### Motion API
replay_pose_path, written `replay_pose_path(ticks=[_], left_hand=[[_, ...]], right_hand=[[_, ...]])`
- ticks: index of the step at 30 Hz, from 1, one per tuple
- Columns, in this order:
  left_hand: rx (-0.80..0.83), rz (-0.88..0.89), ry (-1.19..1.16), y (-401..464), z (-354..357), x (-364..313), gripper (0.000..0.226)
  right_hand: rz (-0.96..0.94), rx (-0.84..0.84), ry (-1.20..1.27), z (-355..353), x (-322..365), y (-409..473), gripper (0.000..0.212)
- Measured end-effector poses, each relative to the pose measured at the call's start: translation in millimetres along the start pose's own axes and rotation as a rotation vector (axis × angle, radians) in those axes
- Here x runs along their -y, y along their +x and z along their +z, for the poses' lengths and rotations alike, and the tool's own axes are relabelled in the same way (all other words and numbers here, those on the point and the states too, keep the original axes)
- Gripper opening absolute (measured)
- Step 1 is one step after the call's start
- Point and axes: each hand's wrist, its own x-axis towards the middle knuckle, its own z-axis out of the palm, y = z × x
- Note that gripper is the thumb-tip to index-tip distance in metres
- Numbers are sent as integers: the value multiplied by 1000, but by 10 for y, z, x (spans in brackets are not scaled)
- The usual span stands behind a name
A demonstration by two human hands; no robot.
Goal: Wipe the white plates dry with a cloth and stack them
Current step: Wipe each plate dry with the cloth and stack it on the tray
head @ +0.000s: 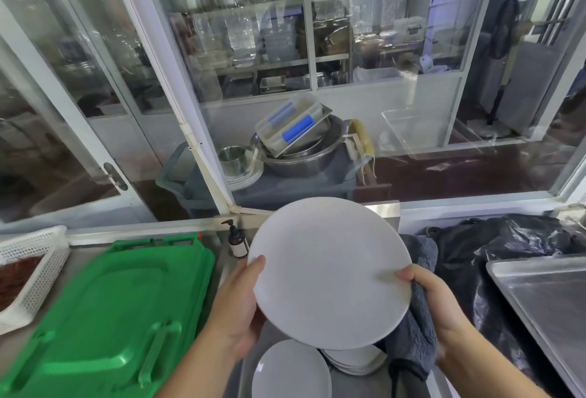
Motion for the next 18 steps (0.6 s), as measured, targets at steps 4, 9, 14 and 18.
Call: replay_pose_path(ticks=[4,9,14,18], left_hand=[[-8,25,-15,4,150,117,26],[29,51,34,42,338,240,23],[164,63,132,96,669,394,22],[304,-9,176,153,955,637,23]], right_hand=[[-114,-122,-66,-215,80,-10,42],[-278,-238,-106,-517,118,-81,36],[-323,-353,-45,-867,75,-299,36],[-397,-494,1,-1203,8,-607,31]])
